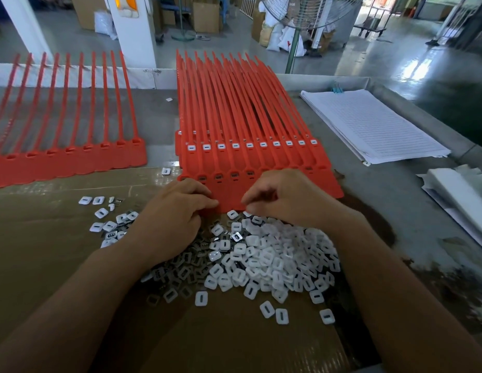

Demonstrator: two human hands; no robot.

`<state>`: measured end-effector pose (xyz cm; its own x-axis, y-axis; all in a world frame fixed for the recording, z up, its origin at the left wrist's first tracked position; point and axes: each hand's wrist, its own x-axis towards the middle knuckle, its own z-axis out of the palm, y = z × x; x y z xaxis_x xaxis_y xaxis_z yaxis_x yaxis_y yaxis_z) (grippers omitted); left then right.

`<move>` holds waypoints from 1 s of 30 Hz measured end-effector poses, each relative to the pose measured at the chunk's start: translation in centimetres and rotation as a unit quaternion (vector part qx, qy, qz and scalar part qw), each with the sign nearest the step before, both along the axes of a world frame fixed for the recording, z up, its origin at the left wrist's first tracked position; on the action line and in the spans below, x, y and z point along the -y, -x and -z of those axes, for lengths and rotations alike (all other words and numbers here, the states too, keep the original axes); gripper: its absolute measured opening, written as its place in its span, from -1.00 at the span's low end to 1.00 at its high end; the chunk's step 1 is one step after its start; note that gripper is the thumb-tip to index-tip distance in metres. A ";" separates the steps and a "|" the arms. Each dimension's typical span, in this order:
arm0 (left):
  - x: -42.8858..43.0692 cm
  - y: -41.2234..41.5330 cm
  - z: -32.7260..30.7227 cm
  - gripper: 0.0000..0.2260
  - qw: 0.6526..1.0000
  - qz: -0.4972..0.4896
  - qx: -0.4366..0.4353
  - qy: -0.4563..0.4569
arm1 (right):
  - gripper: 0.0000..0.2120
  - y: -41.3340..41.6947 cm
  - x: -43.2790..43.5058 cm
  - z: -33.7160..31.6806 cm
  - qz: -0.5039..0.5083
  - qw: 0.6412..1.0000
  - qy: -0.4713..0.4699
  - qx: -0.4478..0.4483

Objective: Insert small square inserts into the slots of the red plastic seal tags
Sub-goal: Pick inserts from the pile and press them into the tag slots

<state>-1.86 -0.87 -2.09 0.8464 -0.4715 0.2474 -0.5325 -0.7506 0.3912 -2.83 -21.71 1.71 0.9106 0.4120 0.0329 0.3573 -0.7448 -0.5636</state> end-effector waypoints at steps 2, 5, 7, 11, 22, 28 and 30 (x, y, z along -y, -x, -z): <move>0.0 0.0 0.0 -0.62 1.000 -0.001 0.001 -0.003 | -0.89 0.3 -0.7 0.2 -0.038 0.999 -0.001 -0.016; 0.1 0.0 0.0 -0.62 1.000 -0.003 -0.005 0.000 | -0.87 0.5 -0.8 0.2 -0.064 0.997 0.019 -0.039; 0.1 0.0 0.0 -0.62 1.000 -0.002 -0.006 -0.001 | -0.85 0.4 -0.6 0.2 -0.066 0.996 0.029 -0.054; 0.0 0.0 -0.1 -0.62 1.000 -0.001 -0.007 0.000 | -0.84 0.5 -0.4 0.0 -0.051 0.997 0.026 -0.047; 0.0 -0.1 0.0 -0.62 1.000 -0.002 0.000 -0.003 | -0.89 0.6 -1.8 0.4 -0.088 0.994 0.007 -0.058; 0.1 0.0 -0.2 -0.62 1.000 -0.002 -0.007 -0.004 | -0.81 0.8 -1.6 0.5 -0.078 0.995 -0.044 -0.052; 0.1 0.0 -0.2 -0.62 1.000 0.000 -0.007 -0.006 | -0.81 0.8 -1.5 0.2 -0.066 0.994 -0.083 -0.037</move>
<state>-1.89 -0.95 -1.85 0.8499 -0.4737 0.2308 -0.5268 -0.7556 0.3892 -3.59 -20.23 1.51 0.8510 0.5233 0.0450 0.3987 -0.5879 -0.7038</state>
